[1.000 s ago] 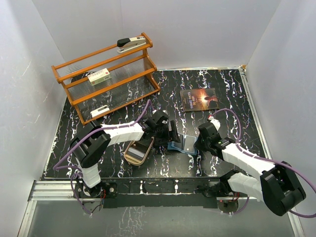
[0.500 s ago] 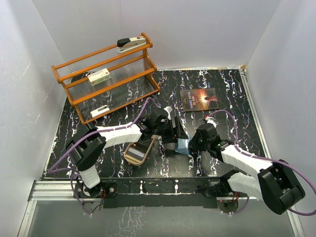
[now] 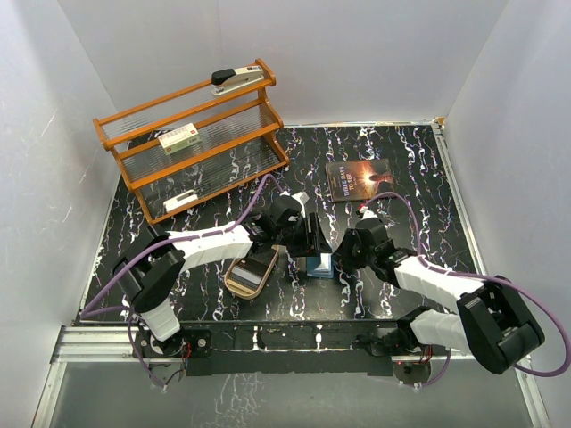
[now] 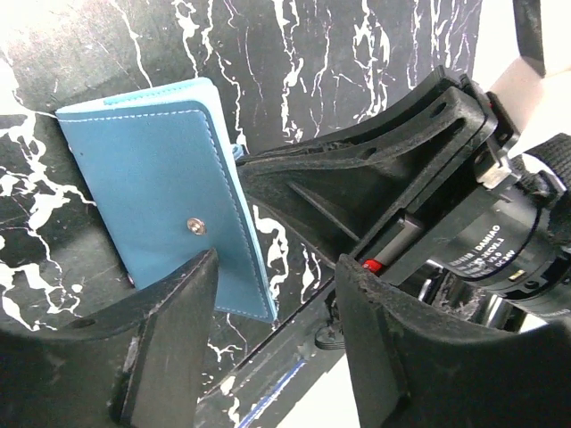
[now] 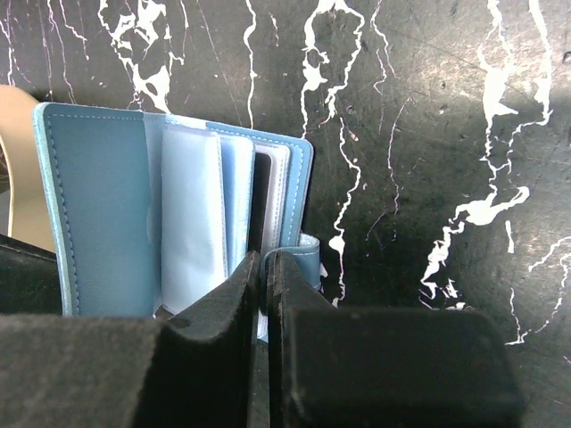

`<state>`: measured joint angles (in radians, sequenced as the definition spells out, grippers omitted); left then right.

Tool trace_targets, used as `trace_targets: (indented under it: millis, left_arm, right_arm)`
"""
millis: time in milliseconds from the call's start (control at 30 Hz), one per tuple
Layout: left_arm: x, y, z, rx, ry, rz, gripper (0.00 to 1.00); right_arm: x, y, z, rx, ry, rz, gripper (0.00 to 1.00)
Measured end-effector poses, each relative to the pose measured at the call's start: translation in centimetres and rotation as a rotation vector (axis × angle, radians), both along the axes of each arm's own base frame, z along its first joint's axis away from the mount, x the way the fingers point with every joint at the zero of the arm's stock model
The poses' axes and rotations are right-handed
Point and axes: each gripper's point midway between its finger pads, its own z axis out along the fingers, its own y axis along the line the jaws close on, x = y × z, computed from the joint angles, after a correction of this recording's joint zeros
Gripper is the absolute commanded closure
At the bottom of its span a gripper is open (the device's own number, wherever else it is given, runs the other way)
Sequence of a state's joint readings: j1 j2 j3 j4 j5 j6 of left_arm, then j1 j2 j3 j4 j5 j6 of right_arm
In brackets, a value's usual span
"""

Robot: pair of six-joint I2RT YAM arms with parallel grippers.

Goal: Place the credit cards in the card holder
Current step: Close the card holder at the center of the board.

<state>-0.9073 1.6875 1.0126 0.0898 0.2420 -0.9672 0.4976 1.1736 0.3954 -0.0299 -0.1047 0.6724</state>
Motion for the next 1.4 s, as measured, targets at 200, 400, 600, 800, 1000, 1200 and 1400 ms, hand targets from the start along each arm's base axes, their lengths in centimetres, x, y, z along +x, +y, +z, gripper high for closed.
trace_targets:
  millis: [200, 400, 600, 800, 1000, 1200, 1400]
  left_arm:
    - [0.3, -0.1, -1.0, 0.036, -0.018, -0.026, 0.47]
    - [0.5, -0.2, -1.7, 0.059, -0.025, -0.046, 0.43]
    - [0.8, -0.2, -1.5, 0.072, -0.045, -0.048, 0.45]
    - [1.1, -0.4, -1.1, 0.081, -0.068, -0.064, 0.39]
    - [1.8, -1.1, -0.4, 0.074, -0.099, -0.085, 0.52]
    - [1.6, -1.9, -2.0, 0.087, -0.075, -0.131, 0.66]
    - [1.4, -2.3, -3.3, 0.1, -0.054, -0.174, 0.59]
  right_arm:
    - [-0.1, -0.4, -0.3, -0.033, 0.014, -0.003, 0.9]
    - [-0.3, -1.3, -0.2, -0.067, 0.014, -0.028, 0.86]
    - [-0.4, -2.4, 0.2, -0.104, -0.001, -0.068, 0.88]
    - [-0.6, -3.0, 0.0, -0.13, 0.011, -0.084, 0.87]
    - [-0.8, -3.5, -0.2, -0.15, 0.021, -0.094, 0.95]
    - [-0.8, -3.6, -0.1, -0.153, 0.016, -0.098, 0.96]
    - [-0.8, -3.6, -0.2, -0.157, 0.019, -0.097, 0.96]
